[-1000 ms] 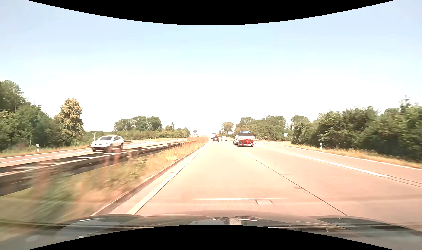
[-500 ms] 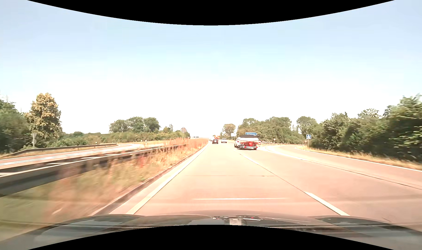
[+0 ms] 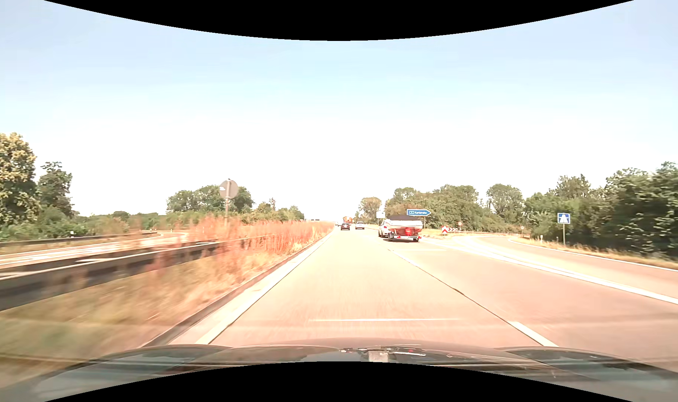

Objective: Follow the waypoints while adhering to traffic rules and regulations

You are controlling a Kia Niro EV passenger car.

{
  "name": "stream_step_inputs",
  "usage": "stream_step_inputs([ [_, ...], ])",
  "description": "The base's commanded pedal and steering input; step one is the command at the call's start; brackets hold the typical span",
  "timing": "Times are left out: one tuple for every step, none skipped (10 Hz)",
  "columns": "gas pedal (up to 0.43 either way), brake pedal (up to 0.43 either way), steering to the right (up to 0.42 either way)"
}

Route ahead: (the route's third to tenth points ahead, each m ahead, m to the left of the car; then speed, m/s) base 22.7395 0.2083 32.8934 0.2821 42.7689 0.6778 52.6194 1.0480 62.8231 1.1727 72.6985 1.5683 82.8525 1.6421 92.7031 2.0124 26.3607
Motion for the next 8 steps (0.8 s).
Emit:
stream_step_inputs([
  [0.248,0.000,-0.002],
  [0.240,0.000,-0.002],
  [0.240,0.000,-0.003],
  [0.240,0.000,-0.003],
  [0.240,0.000,-0.003],
  [0.240,0.000,-0.003],
  [0.240,0.000,-0.003],
  [0.240,0.000,-0.003],
])
